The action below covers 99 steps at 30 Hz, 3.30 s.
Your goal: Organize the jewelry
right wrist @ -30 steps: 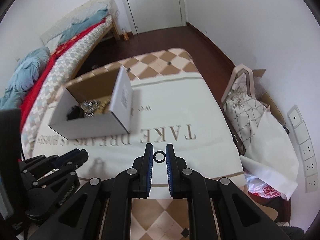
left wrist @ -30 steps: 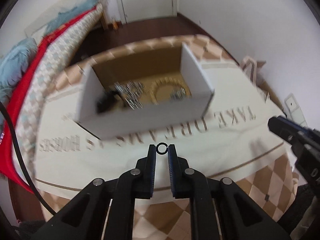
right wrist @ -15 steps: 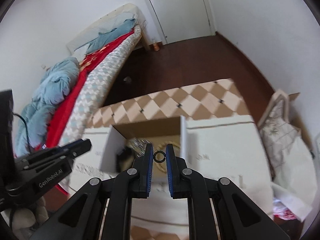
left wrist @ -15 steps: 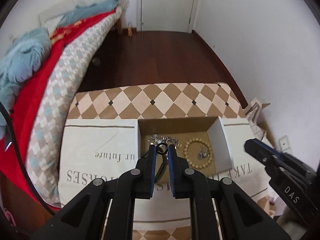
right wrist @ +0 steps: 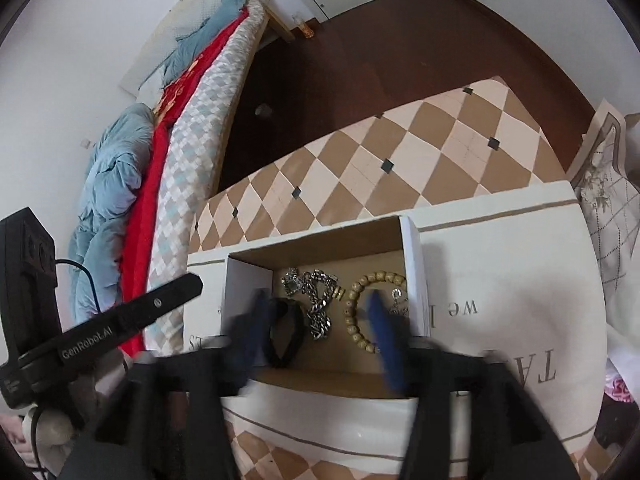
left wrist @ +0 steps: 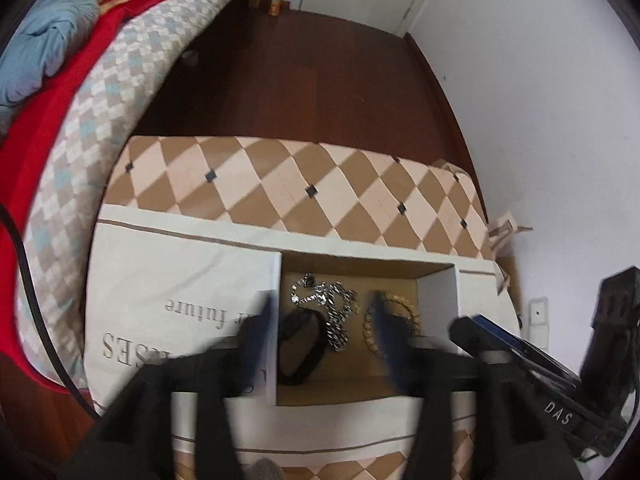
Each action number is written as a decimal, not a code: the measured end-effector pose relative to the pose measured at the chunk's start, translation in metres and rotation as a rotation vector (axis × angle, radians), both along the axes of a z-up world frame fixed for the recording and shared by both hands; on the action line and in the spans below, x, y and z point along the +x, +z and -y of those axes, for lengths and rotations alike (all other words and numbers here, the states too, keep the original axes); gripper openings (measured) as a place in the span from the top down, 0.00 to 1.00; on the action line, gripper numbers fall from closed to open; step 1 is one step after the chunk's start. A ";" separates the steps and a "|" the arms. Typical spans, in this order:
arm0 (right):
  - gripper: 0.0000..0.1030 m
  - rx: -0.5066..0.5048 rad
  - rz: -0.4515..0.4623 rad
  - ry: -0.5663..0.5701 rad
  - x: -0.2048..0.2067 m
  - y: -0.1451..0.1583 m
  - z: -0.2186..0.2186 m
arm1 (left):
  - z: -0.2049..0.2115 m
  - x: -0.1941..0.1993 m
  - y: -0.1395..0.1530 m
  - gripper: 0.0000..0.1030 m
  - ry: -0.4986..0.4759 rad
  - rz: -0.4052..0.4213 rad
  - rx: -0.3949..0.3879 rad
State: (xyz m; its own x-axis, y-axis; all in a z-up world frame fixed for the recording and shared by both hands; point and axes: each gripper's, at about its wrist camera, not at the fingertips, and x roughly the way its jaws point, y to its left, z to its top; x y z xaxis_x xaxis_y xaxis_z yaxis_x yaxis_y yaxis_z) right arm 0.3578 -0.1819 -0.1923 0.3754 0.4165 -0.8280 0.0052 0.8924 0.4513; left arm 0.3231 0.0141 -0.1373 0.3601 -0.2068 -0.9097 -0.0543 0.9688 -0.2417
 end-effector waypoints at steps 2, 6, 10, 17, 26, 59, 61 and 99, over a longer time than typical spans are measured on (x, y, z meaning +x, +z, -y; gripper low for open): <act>0.39 -0.108 0.016 0.002 -0.004 0.006 -0.003 | -0.004 -0.003 0.004 0.20 0.023 0.029 0.050; 0.18 -0.326 0.012 -0.015 -0.018 0.014 -0.005 | -0.005 -0.018 0.007 0.00 0.040 0.050 0.237; 0.00 -0.464 0.004 -0.022 -0.033 0.016 -0.006 | -0.005 -0.039 0.003 0.00 0.047 0.061 0.337; 0.00 -0.516 0.014 -0.048 -0.068 0.026 -0.002 | -0.006 -0.084 0.009 0.00 0.047 0.073 0.351; 0.00 -0.505 0.118 -0.078 -0.138 0.088 0.003 | 0.006 -0.138 0.068 0.00 0.040 0.189 0.315; 0.00 -0.516 0.342 -0.104 -0.297 0.260 0.006 | 0.023 -0.267 0.206 0.00 0.028 0.341 0.234; 0.00 -0.521 0.334 -0.110 -0.296 0.259 0.009 | 0.022 -0.266 0.207 0.00 0.031 0.347 0.237; 0.00 -0.585 0.258 -0.065 -0.148 0.201 -0.007 | 0.022 -0.146 0.138 0.00 0.086 0.223 0.302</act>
